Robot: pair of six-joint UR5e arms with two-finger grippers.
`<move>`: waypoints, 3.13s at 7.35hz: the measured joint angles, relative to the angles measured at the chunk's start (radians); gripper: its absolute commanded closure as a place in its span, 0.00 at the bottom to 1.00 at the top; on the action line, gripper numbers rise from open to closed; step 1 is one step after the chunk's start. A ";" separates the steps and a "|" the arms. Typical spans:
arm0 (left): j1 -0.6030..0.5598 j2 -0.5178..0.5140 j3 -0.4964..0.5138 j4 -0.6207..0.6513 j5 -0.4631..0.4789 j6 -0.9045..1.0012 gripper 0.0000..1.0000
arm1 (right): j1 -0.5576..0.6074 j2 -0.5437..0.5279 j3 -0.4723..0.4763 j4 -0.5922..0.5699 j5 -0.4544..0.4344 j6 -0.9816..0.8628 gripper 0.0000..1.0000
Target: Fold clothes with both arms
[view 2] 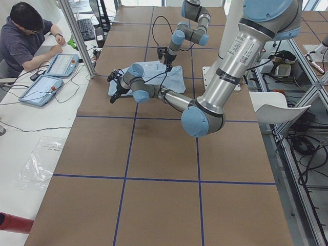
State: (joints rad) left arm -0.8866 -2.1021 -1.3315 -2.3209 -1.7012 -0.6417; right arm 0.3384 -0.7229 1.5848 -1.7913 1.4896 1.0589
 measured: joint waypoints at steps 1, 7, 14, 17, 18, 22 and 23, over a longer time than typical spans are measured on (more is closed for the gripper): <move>0.000 0.000 0.000 0.000 0.000 0.000 0.00 | -0.012 -0.010 0.007 0.012 0.005 -0.058 0.52; 0.000 0.001 -0.001 0.000 0.002 -0.001 0.00 | -0.034 -0.069 0.044 0.019 0.091 -0.216 0.62; 0.000 0.000 -0.002 0.000 0.002 -0.002 0.00 | -0.044 -0.079 0.048 0.019 0.076 -0.187 1.00; 0.000 -0.001 -0.003 0.000 0.002 -0.003 0.00 | 0.007 -0.161 0.214 0.015 0.081 -0.067 1.00; 0.000 -0.001 -0.003 0.000 0.001 -0.003 0.00 | 0.013 -0.235 0.299 0.017 0.077 0.042 1.00; 0.000 -0.001 -0.003 0.000 0.000 -0.002 0.00 | -0.112 -0.448 0.376 0.108 -0.096 0.491 0.00; 0.000 -0.001 -0.004 0.000 0.000 -0.002 0.00 | -0.128 -0.466 0.373 0.133 -0.129 0.524 0.00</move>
State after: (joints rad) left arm -0.8867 -2.1031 -1.3350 -2.3209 -1.7016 -0.6433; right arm 0.2100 -1.1891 1.9576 -1.6585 1.3603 1.5833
